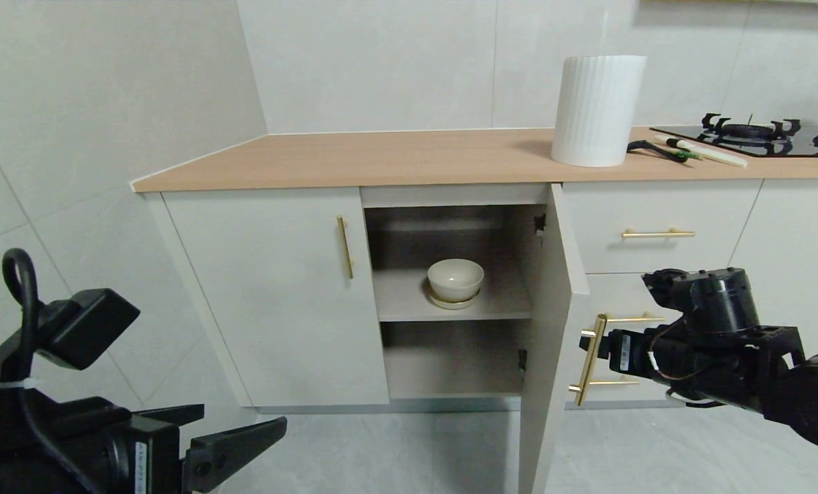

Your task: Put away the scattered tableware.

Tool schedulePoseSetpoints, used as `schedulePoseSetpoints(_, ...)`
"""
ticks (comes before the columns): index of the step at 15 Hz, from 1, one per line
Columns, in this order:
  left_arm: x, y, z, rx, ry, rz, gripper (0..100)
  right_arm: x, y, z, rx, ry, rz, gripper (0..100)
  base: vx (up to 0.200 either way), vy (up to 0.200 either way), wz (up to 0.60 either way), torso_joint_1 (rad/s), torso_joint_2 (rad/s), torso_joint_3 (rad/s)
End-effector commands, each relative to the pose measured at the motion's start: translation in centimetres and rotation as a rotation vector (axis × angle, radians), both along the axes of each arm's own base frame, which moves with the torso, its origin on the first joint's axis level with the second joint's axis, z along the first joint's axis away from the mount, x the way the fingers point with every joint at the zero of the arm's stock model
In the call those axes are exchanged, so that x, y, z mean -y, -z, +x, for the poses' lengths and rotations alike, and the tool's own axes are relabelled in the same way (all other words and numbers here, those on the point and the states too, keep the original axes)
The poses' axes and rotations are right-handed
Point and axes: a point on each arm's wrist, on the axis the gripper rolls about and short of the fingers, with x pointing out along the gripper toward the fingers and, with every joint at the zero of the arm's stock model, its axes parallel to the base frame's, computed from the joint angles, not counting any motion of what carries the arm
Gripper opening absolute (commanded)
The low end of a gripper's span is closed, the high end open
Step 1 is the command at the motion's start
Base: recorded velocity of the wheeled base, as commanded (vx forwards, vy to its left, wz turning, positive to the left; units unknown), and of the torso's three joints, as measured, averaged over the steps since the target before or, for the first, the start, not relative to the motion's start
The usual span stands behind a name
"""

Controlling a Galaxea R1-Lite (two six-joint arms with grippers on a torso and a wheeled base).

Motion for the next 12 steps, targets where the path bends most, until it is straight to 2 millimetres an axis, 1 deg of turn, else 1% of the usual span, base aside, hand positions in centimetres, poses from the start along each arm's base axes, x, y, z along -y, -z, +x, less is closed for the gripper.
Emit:
schedulePoseSetpoints(1,0.1,0.1,0.1,-0.004,0.0,0.003,100,-1.3,1.9,0.6,-0.046,-0.046,-0.01,100,0.0,0.0,0.0,0.0,0.0,0.0)
schedulePoseSetpoints(3,0.1,0.1,0.1,-0.004,0.0,0.003,100,-2.6,1.8,1.5,-0.026,-0.09,0.011,100,0.0,0.0,0.0,0.0,0.0,0.0)
schedulePoseSetpoints(5,0.1,0.1,0.2,-0.009,0.001,0.005,100,-4.5,2.0,2.7,-0.013,-0.135,0.024,100,0.0,0.0,0.0,0.0,0.0,0.0)
schedulePoseSetpoints(6,0.1,0.1,0.2,-0.009,0.001,0.005,100,-4.8,2.1,3.0,-0.01,-0.14,0.025,100,0.0,0.0,0.0,0.0,0.0,0.0)
schedulePoseSetpoints(8,0.1,0.2,0.2,-0.009,0.0,0.006,100,-6.6,2.2,5.4,0.019,-0.139,0.068,100,0.0,0.0,0.0,0.0,0.0,0.0)
schedulePoseSetpoints(10,0.1,0.2,0.2,-0.009,0.0,0.006,100,-7.8,2.5,7.7,0.046,-0.129,0.101,100,0.0,0.0,0.0,0.0,0.0,0.0)
schedulePoseSetpoints(12,0.2,0.2,0.2,-0.009,0.0,0.006,100,-8.7,2.6,9.4,0.074,-0.126,0.122,100,0.0,0.0,0.0,0.0,0.0,0.0)
